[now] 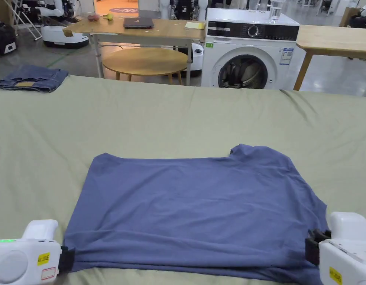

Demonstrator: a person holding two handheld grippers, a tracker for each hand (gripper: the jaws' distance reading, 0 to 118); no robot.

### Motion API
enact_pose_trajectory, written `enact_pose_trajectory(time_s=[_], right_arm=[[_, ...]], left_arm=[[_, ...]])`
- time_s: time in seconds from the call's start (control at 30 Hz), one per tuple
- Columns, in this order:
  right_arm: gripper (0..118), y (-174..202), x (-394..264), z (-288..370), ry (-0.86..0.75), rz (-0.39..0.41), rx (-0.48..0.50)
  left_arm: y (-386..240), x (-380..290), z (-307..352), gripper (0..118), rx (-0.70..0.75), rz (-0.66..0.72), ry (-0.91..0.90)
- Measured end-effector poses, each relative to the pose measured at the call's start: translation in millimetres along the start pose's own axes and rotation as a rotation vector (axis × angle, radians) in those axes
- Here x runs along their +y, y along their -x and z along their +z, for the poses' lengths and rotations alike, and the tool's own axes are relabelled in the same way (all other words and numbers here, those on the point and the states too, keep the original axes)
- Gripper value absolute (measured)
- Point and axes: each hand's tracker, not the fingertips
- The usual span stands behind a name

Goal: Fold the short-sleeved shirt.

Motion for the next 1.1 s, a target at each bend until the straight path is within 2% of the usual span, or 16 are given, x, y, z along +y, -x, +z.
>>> enact_pose_trajectory(time_s=[0.03, 0.07, 0.1, 0.27, 0.33, 0.43, 0.5, 0.53, 0.6, 0.63, 0.67, 0.73, 0.87, 1.0, 1.1], right_arm=[[31, -8, 0, 2, 0.022, -0.007, -0.005], [53, -17, 0, 3, 0.048, -0.013, -0.012], [58, -25, -1, 5, 0.071, -0.019, -0.016], [58, -59, -11, 12, 0.139, -0.035, -0.010], [58, -63, -17, 11, 0.172, -0.055, 0.009], [58, -61, -29, -3, 0.234, -0.038, 0.022], [55, -57, -38, -20, 0.290, -0.025, 0.041], [47, -56, -42, -29, 0.314, -0.027, 0.048], [42, -54, -47, -43, 0.321, -0.031, 0.067], [32, -53, -50, -46, 0.314, -0.037, 0.072], [15, -54, -50, -44, 0.300, -0.043, 0.075], [5, -55, -46, -37, 0.266, -0.051, 0.106], [3, -56, -30, -19, 0.195, -0.005, 0.089], [3, -64, 0, -10, 0.121, -0.028, 0.106], [3, -61, 26, -17, 0.086, -0.006, 0.095]], left_arm=[[2, 0, 2, 4, -0.012, 0.004, -0.002], [4, 0, 5, 4, -0.023, 0.013, -0.010], [6, 0, 6, 4, -0.036, 0.020, -0.012], [0, 0, 15, 4, -0.038, 0.002, -0.025], [-1, 0, 16, 4, -0.037, 0.001, -0.026], [-2, -2, 15, 4, -0.039, 0.002, -0.024], [-1, -3, 14, 4, -0.041, 0.009, -0.023], [-1, -3, 13, 4, -0.042, 0.010, -0.022], [-1, -4, 13, 4, -0.043, 0.008, -0.024], [-1, -4, 14, 4, -0.045, 0.009, -0.025], [0, -4, 15, 4, -0.048, 0.011, -0.027], [0, -4, 18, 4, -0.049, 0.002, -0.035], [0, 0, 28, 4, -0.055, -0.013, -0.074], [0, 12, 41, 4, -0.087, 0.001, -0.142], [1, 31, 47, 4, -0.110, 0.024, -0.186]])
